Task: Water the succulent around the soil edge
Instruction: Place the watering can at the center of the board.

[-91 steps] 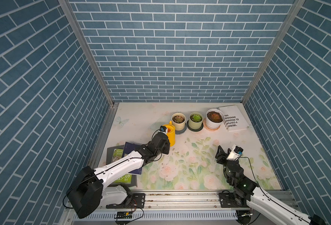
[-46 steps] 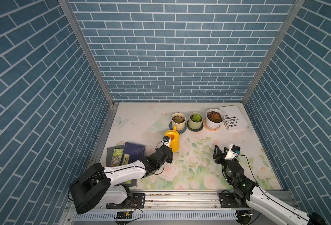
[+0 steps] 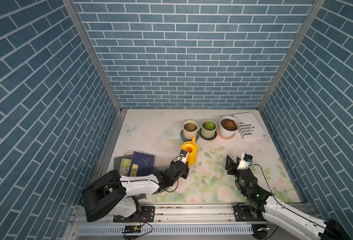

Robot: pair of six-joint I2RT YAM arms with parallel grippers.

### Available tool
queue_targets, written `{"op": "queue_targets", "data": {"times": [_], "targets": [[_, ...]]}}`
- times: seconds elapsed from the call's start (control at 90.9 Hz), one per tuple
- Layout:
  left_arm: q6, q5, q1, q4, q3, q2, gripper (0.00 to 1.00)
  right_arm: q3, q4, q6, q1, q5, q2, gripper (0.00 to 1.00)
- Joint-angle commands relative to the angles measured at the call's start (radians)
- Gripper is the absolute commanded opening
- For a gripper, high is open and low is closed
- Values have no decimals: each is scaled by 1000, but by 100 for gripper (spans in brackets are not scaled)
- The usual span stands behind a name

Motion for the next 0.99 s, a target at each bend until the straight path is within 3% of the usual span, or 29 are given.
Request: {"op": "queue_targets", "data": {"times": [0.0, 0.099, 0.231, 0.44, 0.726, 0.759, 0.792, 0.814, 0.847, 0.924, 0.946, 0.979], "targets": [[33, -16, -11, 86, -4, 10, 6, 32, 34, -30, -3, -8, 15, 66], [37, -22, -19, 94, -8, 16, 23, 37, 37, -30, -3, -9, 24, 66], [42, -22, -24, 104, -16, 14, 37, 42, 38, -32, -3, -8, 31, 66], [30, -41, -26, 105, -31, -5, 52, 45, 34, -33, -3, -8, 27, 66], [14, -100, -26, 66, -47, -169, 67, 53, 30, -50, -3, -14, 9, 67], [12, -113, -26, 57, -49, -188, 80, 55, 29, -53, -3, -15, 8, 67], [9, -126, -26, 49, -52, -207, 85, 57, 28, -57, -3, -15, 6, 67], [8, -135, -26, 42, -53, -219, 96, 59, 28, -58, -3, -14, 4, 68], [5, -146, -25, 37, -56, -237, 99, 61, 27, -60, -4, -13, 3, 69], [2, -168, -22, 28, -56, -279, 100, 70, 28, -65, -3, -8, 6, 75], [0, -179, -22, 27, -55, -289, 100, 74, 29, -67, -3, -7, 11, 92], [-2, -202, -21, 26, -53, -300, 100, 85, 27, -76, -3, -6, 21, 99]]}}
